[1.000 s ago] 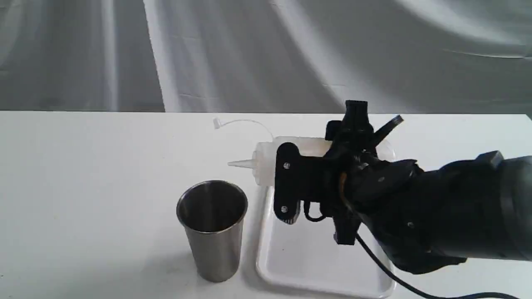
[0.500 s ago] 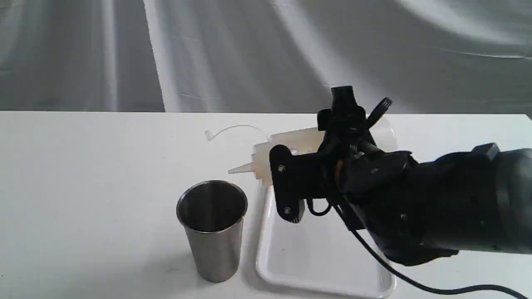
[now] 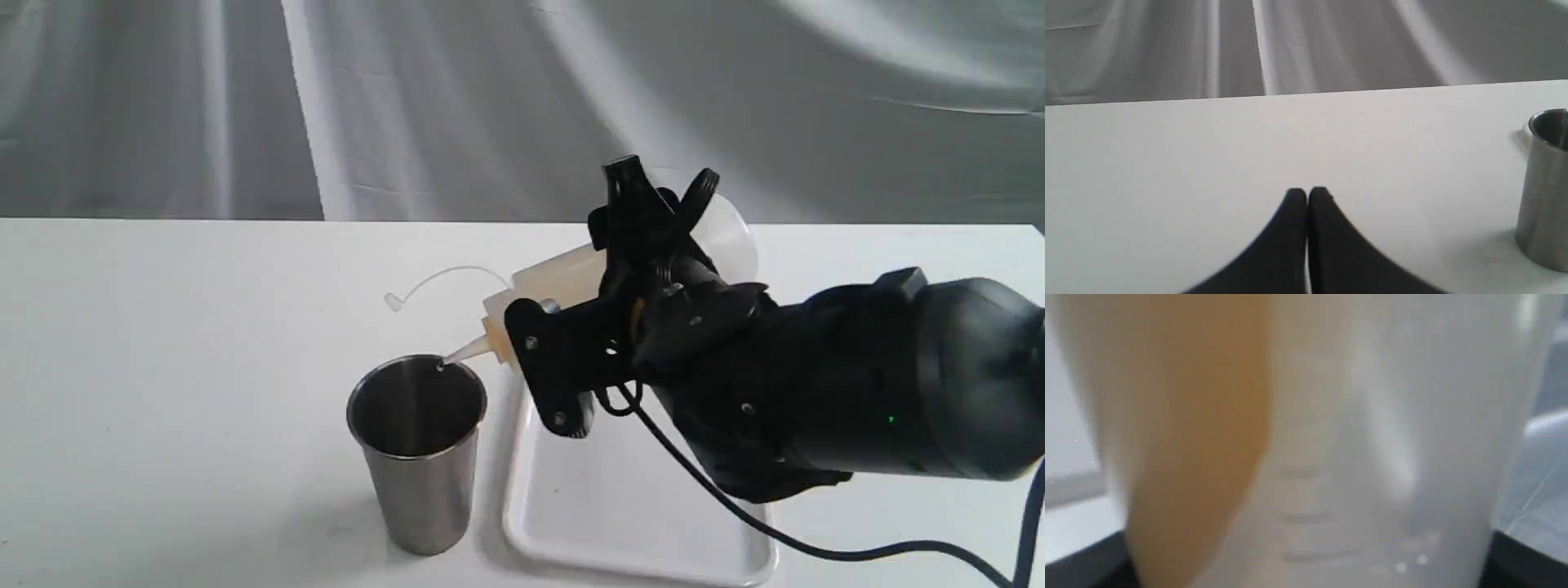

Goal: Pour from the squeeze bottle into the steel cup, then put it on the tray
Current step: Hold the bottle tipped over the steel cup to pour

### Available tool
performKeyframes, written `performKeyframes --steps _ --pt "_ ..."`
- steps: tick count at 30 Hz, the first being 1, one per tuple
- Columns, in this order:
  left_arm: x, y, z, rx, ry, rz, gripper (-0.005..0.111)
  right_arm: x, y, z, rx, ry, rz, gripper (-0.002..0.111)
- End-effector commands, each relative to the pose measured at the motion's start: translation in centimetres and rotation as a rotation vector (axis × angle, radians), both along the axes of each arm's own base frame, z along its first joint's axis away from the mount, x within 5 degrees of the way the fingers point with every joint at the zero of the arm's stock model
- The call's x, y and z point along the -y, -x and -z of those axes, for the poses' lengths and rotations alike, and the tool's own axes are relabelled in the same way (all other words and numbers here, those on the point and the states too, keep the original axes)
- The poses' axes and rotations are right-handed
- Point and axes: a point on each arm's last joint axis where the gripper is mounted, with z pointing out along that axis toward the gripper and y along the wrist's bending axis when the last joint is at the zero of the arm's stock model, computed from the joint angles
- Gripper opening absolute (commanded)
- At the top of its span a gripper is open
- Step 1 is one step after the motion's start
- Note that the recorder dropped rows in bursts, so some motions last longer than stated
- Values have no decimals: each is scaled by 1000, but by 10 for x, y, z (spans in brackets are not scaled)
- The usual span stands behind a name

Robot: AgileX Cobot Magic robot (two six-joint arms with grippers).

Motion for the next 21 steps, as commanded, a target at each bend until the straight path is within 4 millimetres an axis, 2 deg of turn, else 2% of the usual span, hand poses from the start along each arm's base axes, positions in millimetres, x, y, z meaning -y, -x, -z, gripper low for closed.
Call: performKeyframes --steps 1,7,21 --pt "0 0 1 6 7 -3 0 -1 0 -7 23 28 -17 0" --pt "0 0 1 6 4 -2 0 -2 0 -7 4 123 -67 0" --pt "0 0 1 6 7 -3 0 -2 0 -7 3 125 -68 0"
